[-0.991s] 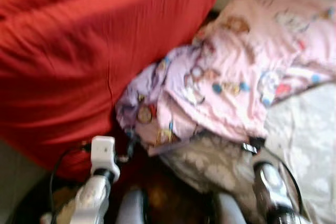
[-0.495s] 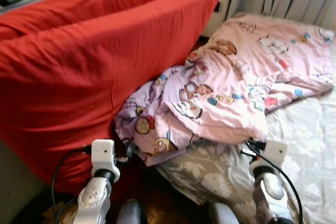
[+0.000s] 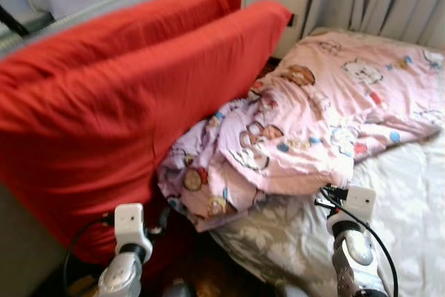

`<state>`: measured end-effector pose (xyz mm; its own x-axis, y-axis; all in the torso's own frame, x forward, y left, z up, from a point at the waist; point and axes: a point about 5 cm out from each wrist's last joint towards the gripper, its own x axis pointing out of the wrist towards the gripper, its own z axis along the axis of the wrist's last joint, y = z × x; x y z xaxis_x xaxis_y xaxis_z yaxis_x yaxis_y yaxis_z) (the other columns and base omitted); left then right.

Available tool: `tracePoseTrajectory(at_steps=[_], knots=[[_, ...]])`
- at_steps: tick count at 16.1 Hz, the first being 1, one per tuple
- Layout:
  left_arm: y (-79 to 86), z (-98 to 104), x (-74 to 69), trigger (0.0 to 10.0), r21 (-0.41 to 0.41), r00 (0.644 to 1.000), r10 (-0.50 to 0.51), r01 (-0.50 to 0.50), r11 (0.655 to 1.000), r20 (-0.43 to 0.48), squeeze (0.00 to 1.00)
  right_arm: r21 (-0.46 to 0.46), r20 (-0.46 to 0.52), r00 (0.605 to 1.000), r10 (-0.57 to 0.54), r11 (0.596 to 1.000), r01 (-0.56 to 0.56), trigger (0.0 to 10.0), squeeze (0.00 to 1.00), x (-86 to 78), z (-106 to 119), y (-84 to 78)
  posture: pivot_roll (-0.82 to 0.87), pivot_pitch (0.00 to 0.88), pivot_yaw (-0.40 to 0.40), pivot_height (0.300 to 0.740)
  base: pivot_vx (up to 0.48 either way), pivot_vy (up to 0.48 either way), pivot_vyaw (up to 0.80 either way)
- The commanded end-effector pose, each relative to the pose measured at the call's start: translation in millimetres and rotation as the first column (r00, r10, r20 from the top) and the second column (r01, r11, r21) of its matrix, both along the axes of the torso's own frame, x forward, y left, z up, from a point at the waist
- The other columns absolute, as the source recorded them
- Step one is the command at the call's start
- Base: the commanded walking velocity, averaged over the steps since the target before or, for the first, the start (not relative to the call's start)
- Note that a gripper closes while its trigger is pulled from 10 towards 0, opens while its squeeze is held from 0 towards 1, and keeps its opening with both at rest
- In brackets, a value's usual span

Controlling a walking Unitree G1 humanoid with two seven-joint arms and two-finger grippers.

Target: Clean up the room

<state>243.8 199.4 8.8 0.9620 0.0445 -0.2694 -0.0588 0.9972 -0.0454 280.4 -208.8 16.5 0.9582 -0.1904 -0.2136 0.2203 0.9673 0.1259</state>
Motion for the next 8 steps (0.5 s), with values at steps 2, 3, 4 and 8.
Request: tracePoseTrajectory(at_steps=[2,3,4,8], knots=[[10.0,-16,-12.4,10.0,-0.005,0.997,0.034,-0.034,0.999,-0.069,0.00,-0.014,0.022,1.000,-0.006,1.000,0.006,10.0,0.00,1.6,5,-2.2,0.00,0.000,0.020,0.740,0.000,0.000,0.00],[14.2,-26,-19.4,10.0,-0.022,0.990,0.058,-0.062,0.998,-0.125,0.00,-0.017,0.025,1.000,-0.009,1.000,0.010,10.0,0.00,2.8,6,-4.0,-0.01,0.000,0.020,0.740,0.000,0.000,0.00],[16.4,-32,-23.1,10.0,-0.025,0.986,0.067,-0.072,0.997,-0.151,0.00,-0.019,0.029,1.000,-0.009,1.000,0.010,10.0,0.00,3.4,7,-4.8,-0.01,0.000,0.016,0.740,0.000,0.000,0.00],[21.7,-59,-42.9,10.0,-0.033,0.945,0.074,-0.088,0.996,-0.318,0.00,-0.008,0.055,0.998,0.014,1.000,-0.013,10.0,0.00,4.1,10,-5.1,0.00,0.000,0.010,0.740,0.000,0.000,0.00]])
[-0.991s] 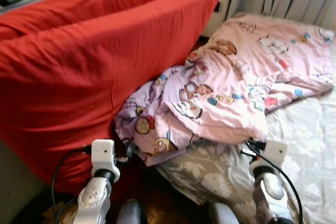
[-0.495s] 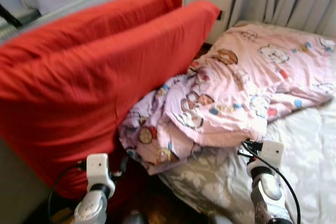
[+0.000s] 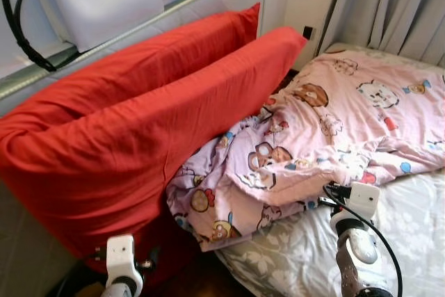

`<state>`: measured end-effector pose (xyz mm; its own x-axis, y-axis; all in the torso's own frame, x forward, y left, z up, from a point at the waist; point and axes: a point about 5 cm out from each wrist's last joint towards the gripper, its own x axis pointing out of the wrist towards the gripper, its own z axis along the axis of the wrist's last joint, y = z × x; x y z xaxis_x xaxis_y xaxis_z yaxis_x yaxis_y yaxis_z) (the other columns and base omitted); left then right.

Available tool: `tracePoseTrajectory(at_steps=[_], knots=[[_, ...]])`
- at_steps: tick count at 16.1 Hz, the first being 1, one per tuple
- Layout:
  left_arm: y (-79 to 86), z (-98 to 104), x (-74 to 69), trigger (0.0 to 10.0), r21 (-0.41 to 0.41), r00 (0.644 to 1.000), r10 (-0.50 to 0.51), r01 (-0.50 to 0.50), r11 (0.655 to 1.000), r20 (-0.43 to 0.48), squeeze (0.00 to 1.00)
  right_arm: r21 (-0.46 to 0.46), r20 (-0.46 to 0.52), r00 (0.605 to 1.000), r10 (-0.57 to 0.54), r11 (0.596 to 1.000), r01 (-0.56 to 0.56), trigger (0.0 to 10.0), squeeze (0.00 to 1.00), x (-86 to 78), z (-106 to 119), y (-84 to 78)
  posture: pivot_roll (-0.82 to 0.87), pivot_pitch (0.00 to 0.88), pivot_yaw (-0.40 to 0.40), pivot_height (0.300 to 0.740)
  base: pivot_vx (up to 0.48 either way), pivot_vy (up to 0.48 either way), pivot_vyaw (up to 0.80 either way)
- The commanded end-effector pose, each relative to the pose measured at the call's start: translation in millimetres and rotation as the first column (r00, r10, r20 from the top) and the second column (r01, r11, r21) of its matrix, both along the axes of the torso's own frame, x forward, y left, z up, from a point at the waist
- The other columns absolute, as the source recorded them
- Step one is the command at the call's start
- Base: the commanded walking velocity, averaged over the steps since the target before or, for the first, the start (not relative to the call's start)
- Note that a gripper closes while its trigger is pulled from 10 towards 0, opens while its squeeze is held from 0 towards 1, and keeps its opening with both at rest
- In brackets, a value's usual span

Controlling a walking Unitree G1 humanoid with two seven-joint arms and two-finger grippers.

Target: Clean up the room

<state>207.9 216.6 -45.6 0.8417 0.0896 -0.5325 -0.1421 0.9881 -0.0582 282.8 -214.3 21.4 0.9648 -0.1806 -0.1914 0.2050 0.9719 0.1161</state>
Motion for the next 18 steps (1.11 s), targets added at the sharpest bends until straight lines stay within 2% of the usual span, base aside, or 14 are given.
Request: tracePoseTrajectory(at_steps=[1,4,7,14,18], knots=[[5.5,-11,-12.3,10.0,0.005,0.997,0.016,-0.016,1.000,-0.076,0.00,-0.001,0.032,0.999,0.006,1.000,-0.006,10.0,0.00,2.0,5,1.3,0.00,0.000,0.009,0.740,0.000,0.000,0.00],[4.6,-27,-32.2,10.0,0.013,0.981,0.027,-0.025,1.000,-0.191,0.00,-0.020,0.032,0.999,0.009,1.000,-0.008,10.0,0.00,2.5,6,0.9,-0.01,0.000,-0.001,0.740,0.000,0.000,0.00],[5.2,-32,-40.1,10.0,-0.010,0.974,0.050,-0.053,0.999,-0.219,0.00,-0.029,0.020,1.000,0.000,1.000,0.001,10.0,0.00,1.1,5,-3.2,0.00,0.000,-0.005,0.740,0.000,0.000,0.00],[9.7,-41,-57.9,10.0,-0.011,0.951,0.063,-0.070,0.997,-0.304,0.00,-0.027,0.021,1.000,-0.007,1.000,0.007,10.0,0.00,1.3,5,0.0,0.00,0.009,0.005,0.740,0.000,0.000,0.00],[5.5,-47,-67.1,10.0,-0.013,0.930,0.067,-0.077,0.997,-0.361,0.00,-0.029,0.017,1.000,-0.011,1.000,0.011,10.0,0.00,0.6,4,0.2,0.00,0.014,0.006,0.740,0.000,0.000,0.00]])
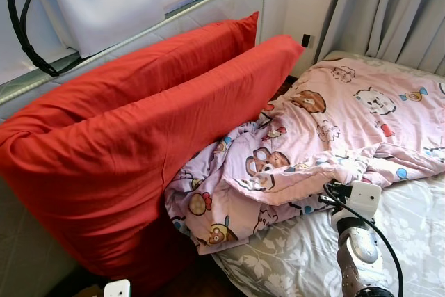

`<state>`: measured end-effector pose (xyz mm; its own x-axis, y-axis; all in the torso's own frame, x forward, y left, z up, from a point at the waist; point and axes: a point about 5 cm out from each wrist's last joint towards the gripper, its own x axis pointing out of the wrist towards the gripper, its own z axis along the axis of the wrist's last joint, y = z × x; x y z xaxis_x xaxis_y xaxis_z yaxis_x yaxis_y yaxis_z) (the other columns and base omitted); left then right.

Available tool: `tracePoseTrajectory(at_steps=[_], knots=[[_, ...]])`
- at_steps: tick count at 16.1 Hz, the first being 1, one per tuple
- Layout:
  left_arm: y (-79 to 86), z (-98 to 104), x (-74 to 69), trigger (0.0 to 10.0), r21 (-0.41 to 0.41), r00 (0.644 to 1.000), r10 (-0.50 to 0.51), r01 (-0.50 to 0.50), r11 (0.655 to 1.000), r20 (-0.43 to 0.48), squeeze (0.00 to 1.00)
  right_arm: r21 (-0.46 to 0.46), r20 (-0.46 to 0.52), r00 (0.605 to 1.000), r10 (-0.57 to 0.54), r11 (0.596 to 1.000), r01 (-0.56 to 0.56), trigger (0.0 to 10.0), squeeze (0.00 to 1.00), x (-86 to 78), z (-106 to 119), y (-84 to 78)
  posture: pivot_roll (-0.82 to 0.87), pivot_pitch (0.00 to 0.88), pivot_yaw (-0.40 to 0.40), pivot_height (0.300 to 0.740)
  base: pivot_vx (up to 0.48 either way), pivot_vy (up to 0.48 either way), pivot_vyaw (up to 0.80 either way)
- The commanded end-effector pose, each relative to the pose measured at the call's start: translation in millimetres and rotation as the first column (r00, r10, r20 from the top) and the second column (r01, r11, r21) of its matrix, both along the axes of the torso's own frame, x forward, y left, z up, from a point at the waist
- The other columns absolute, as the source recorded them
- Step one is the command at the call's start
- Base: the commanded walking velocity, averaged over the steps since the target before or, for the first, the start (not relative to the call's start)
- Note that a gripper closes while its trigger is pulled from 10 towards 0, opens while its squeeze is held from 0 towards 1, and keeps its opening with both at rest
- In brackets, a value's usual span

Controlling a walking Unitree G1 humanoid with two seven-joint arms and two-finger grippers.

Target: Clean up the room

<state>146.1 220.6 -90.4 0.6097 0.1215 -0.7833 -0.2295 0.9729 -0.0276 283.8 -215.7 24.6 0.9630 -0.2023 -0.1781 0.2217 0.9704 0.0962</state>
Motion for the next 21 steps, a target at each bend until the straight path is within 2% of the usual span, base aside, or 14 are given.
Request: tracePoseTrajectory(at_steps=[1,16,21], knots=[[0.5,-3.3,-6.6,10.0,0.004,0.999,0.000,0.000,1.000,-0.043,0.00,-0.008,0.008,1.000,0.007,1.000,-0.007,10.0,0.00,-0.6,1.0,1.7,0.00,0.017,0.006,0.740,0.000,0.000,0.00],[0.1,-4.2,-8.7,10.0,0.002,0.999,-0.007,0.007,1.000,-0.052,0.00,-0.013,0.000,1.000,-0.006,1.000,0.006,10.0,0.00,-2.5,-0.5,0.9,0.00,0.029,0.007,0.740,0.000,0.000,0.00],[1.3,-4.2,-9.5,10.0,0.006,0.998,-0.011,0.012,1.000,-0.054,0.00,-0.013,-0.001,1.000,-0.012,1.000,0.012,10.0,0.00,-3.2,-1.0,1.4,0.00,0.031,0.010,0.740,-0.244,0.000,0.00]])
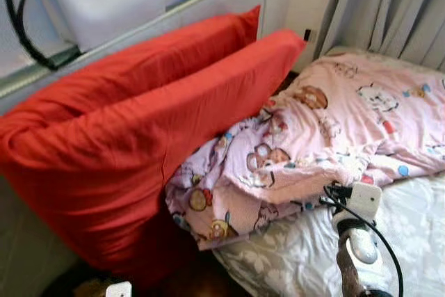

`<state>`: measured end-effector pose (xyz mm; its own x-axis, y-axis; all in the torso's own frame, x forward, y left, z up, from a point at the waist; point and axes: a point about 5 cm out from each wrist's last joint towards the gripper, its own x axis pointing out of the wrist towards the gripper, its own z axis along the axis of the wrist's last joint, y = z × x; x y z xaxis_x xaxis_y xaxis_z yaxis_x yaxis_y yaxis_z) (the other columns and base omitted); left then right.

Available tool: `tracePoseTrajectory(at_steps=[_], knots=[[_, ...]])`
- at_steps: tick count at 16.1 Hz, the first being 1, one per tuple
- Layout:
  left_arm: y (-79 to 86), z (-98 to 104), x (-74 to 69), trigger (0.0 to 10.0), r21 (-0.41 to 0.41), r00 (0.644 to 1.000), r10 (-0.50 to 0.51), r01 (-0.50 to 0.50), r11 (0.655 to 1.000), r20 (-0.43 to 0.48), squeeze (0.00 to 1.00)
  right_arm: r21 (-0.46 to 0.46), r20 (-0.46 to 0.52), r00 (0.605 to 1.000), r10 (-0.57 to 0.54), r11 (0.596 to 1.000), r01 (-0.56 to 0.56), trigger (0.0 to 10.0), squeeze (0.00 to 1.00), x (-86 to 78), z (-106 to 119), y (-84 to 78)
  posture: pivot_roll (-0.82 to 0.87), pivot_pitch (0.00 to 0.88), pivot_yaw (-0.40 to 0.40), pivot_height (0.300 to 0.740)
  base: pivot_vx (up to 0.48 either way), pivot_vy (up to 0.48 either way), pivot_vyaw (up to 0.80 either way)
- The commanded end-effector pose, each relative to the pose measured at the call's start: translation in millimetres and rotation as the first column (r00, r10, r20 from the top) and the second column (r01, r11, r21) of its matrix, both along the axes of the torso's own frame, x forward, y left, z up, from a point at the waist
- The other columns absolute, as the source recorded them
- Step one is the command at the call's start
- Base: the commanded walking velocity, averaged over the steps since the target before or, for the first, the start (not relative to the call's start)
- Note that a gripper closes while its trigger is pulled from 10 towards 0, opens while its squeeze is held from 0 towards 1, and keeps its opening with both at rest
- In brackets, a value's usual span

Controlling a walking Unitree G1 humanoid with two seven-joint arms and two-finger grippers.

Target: Clean up the room

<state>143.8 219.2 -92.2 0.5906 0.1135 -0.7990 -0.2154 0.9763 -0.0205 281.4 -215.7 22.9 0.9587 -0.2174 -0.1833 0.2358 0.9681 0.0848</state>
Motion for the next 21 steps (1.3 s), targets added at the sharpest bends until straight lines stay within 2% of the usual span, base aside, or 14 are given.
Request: tracePoseTrajectory(at_steps=[1,7,13,21], knots=[[2.7,-2,-7.5,10.0,0.005,1.000,0.004,-0.004,1.000,-0.028,0.00,-0.003,0.007,1.000,0.001,1.000,-0.001,10.0,0.00,-1.0,1,1.3,0.00,0.032,0.010,0.740,-0.251,0.000,0.00],[2.7,-3,-9.0,10.0,0.005,0.999,0.006,-0.006,1.000,-0.031,0.00,-0.006,0.005,1.000,-0.006,1.000,0.006,10.0,0.00,-1.3,1,-0.1,0.00,0.033,0.008,0.740,-0.260,0.000,0.00],[2.9,-3,-9.7,10.0,0.005,0.999,0.009,-0.009,1.000,-0.033,0.00,-0.037,0.029,0.996,-0.087,0.995,0.088,10.0,0.00,0.9,8,-11.9,0.00,0.033,0.007,0.740,-0.261,0.000,0.00],[3.2,-3,-10.2,10.0,0.006,0.999,0.006,-0.006,1.000,-0.033,0.00,-0.046,0.048,0.993,-0.110,0.993,0.113,10.0,0.00,2.2,11,-11.7,0.01,0.034,0.008,0.740,-0.261,0.000,0.00]])
